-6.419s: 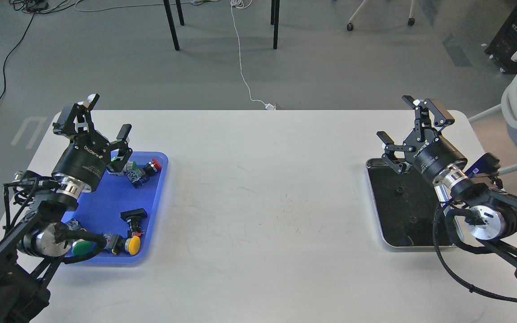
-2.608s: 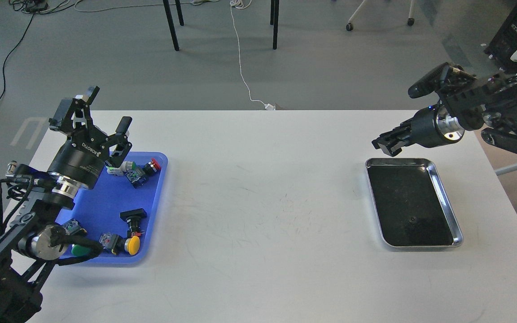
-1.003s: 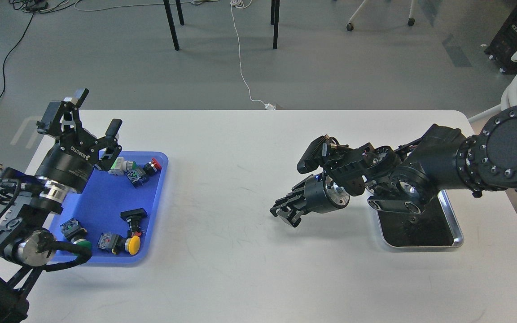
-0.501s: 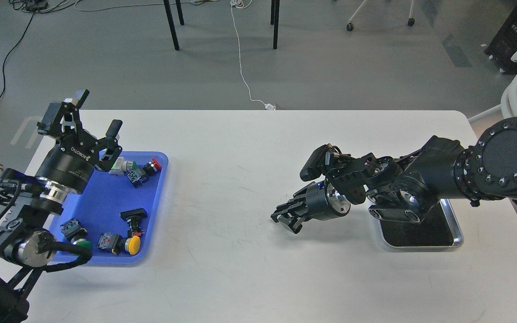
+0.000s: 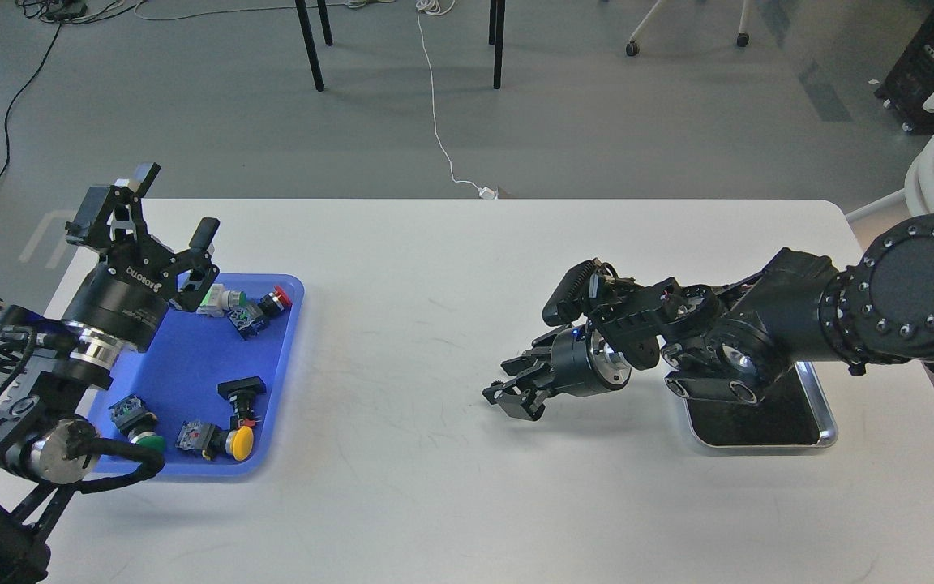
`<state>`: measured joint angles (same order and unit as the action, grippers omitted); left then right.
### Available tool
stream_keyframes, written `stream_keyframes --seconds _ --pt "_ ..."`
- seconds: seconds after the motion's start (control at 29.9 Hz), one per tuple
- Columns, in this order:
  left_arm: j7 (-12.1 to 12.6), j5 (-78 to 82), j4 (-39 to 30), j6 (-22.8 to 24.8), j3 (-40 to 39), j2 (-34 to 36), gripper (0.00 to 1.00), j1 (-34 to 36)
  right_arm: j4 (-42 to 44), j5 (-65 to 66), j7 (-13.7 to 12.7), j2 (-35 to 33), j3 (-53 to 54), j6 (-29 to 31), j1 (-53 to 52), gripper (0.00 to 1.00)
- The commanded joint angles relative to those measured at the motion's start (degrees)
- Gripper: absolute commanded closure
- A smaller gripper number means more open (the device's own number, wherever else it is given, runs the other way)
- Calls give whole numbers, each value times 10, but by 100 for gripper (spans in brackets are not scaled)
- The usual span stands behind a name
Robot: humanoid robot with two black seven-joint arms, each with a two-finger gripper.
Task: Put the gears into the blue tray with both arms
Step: 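Open the right gripper to drop the gear, then retract, then reach the left gripper toward the black gear on the table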
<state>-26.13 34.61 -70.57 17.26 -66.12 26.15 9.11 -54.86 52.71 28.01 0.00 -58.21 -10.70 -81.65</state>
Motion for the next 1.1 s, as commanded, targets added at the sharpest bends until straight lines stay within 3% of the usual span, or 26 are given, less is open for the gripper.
stream_keyframes --seconds 0.0,0.17,0.27,0.64,0.74,0.87,0.97,1.07 --pt "0 -1 0 1 0 2 2 0 -2 -43 0 0 30 0 -11 4" --pt "0 0 0 25 4 17 2 1 -8 -81 0 0 111 9 -25 4" --pt "1 4 0 26 5 21 2 6 -9 -130 0 -53 179 21 2 4" --pt "0 35 -14 26 10 20 2 13 -58 -436 0 -242 512 109 210 5" --pt "0 104 -40 26 11 17 2 15 -64 -521 0 -293 619 175 281 5" --pt "-1 212 -64 27 17 14 2 33 -65 -606 0 -323 716 221 361 5" --pt "-15 324 -69 40 80 16 2 77 -61 -619 0 -344 759 248 402 5" --pt "-19 437 -69 57 183 18 2 163 -59 -640 0 -357 776 287 434 5"
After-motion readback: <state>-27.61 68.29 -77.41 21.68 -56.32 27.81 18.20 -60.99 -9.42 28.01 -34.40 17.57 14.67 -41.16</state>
